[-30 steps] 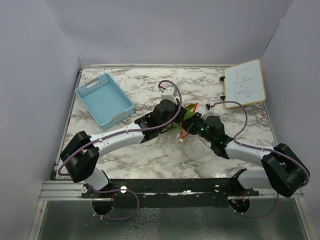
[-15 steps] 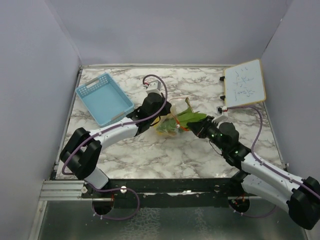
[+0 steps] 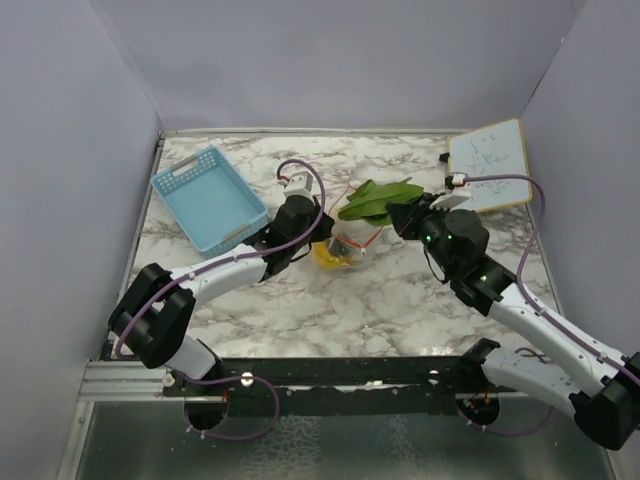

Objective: Open the zip-top bag and remove the fake food

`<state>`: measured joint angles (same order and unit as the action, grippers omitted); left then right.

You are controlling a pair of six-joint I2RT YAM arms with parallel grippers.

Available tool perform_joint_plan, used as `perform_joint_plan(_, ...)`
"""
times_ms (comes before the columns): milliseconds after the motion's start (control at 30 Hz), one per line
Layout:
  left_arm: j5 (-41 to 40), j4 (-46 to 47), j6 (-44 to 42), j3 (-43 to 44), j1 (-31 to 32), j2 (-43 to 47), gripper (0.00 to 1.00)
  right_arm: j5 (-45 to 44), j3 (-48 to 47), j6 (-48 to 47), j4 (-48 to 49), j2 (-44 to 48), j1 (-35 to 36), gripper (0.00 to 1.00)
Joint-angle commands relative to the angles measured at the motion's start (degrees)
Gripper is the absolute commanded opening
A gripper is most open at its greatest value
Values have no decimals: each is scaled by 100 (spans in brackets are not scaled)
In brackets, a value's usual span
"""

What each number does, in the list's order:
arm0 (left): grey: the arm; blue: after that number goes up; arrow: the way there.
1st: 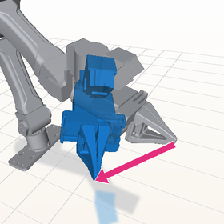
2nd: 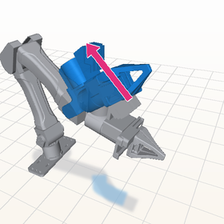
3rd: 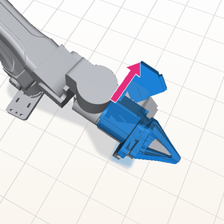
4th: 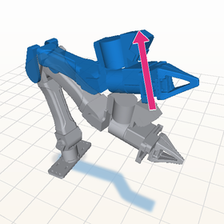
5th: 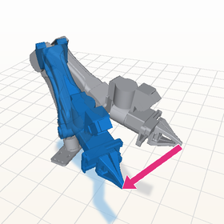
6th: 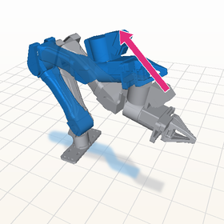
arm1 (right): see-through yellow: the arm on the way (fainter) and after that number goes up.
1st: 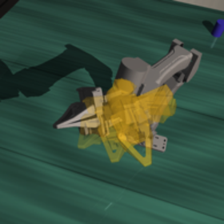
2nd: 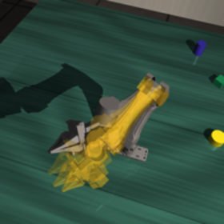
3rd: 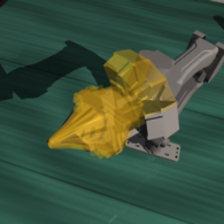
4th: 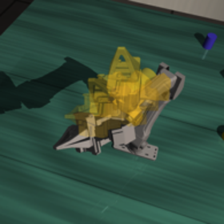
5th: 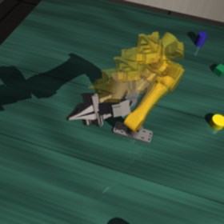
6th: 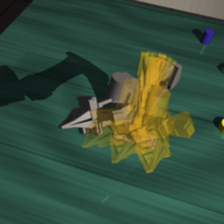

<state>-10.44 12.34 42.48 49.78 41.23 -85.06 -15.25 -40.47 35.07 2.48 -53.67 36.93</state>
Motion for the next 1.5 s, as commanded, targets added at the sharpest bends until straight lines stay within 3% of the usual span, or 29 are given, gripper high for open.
perform_joint_plan(0,277,152,-55,23,-33,-44,0,-348,-503,-476,-122,182,15,2)
perform_joint_plan(233,378,225,-20,-12,-28,-56,0,-279,-895,-729,-173,143,15,2)
perform_joint_plan(433,427,423,-65,-620,93,590,0,254,-1178,-808,389,-397,16,2)
perform_joint_plan(667,378,229,-85,-1253,148,1181,0,1373,-1939,-580,1307,-2138,14,2)
perform_joint_plan(1000,118,-153,-125,-1509,183,1715,0,3449,-3997,-390,2476,-5240,236,2)
perform_joint_plan(1233,-128,-518,-138,-1594,205,2091,0,4657,-5656,-791,2481,-7076,420,2)
perform_joint_plan(1467,-291,-788,-215,-1626,215,2255,0,5373,-6539,-209,2550,-8164,466,2)
